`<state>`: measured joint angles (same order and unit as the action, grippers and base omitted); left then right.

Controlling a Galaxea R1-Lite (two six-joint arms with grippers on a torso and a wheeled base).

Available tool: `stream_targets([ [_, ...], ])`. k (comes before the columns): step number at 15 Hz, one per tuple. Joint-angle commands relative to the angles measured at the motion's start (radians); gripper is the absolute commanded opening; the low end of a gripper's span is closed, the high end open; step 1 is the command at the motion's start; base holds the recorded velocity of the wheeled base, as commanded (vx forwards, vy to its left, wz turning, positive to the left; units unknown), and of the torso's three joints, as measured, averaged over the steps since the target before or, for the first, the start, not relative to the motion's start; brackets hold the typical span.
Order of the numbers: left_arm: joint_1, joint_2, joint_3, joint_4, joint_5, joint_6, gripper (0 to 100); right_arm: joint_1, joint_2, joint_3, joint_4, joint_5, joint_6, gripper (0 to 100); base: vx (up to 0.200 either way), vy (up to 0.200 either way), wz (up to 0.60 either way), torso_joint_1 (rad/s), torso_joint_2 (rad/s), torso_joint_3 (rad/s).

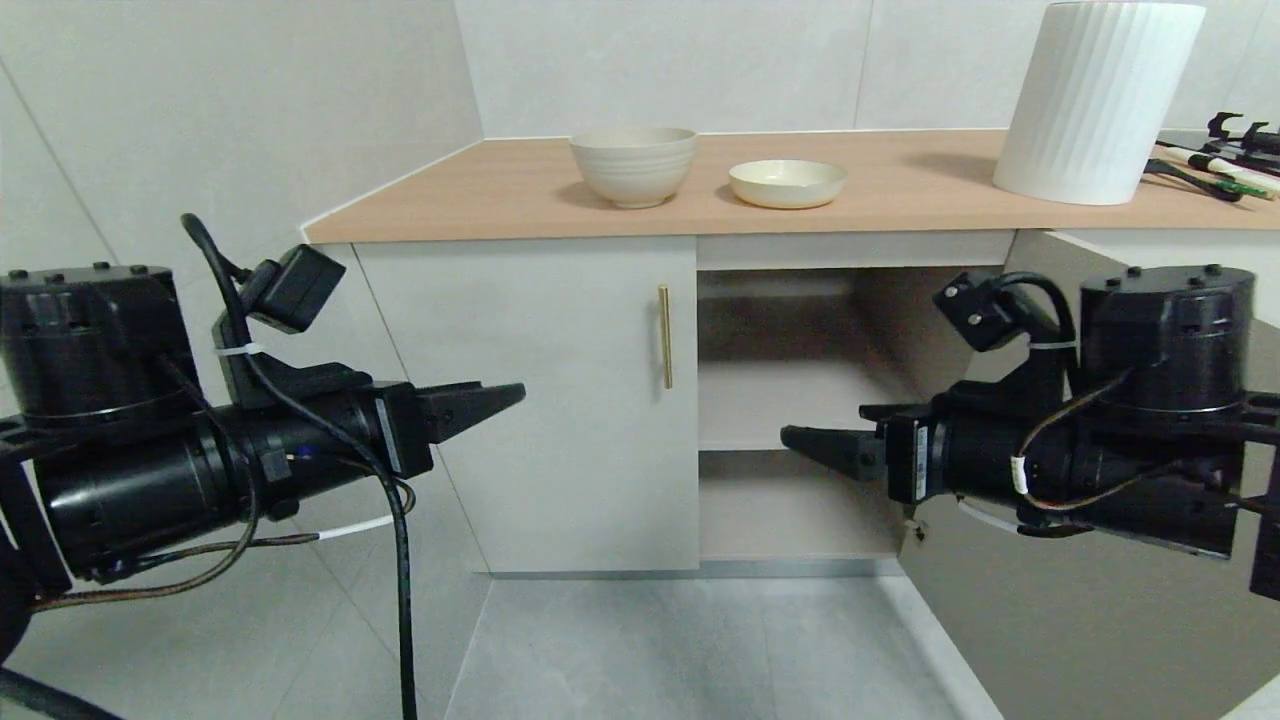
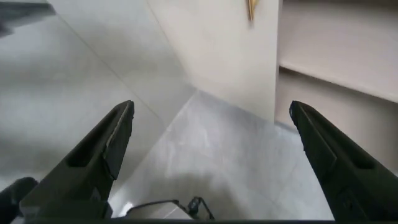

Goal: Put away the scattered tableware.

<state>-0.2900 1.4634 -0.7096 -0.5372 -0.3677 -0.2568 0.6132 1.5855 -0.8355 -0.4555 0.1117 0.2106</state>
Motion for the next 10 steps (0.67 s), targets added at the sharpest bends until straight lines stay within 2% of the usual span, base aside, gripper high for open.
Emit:
stream_targets([
  [1, 0.025, -0.012, -0.007, -0.001, 0.013, 0.004, 100, -0.004, 0.044, -0.06, 0.064, -0.001, 0.003, 100, 0.0, 0.0, 0.0, 0.0, 0.0, 0.0],
  [2, 0.032, -0.003, -0.019, -0.003, 0.015, 0.021, 100, -0.001, 0.039, -0.08, 0.103, -0.006, 0.007, 100, 0.0, 0.0, 0.0, 0.0, 0.0, 0.0],
  [5, 0.045, -0.014, -0.03, 0.0, 0.015, 0.022, 100, -0.001, 0.03, -0.112, 0.135, -0.066, 0.013, 100, 0.0, 0.0, 0.0, 0.0, 0.0, 0.0],
  [10, 0.049, -0.026, -0.031, -0.004, 0.019, 0.022, 100, 0.0, 0.036, -0.089, 0.13, -0.061, 0.012, 100, 0.0, 0.0, 0.0, 0.0, 0.0, 0.0],
])
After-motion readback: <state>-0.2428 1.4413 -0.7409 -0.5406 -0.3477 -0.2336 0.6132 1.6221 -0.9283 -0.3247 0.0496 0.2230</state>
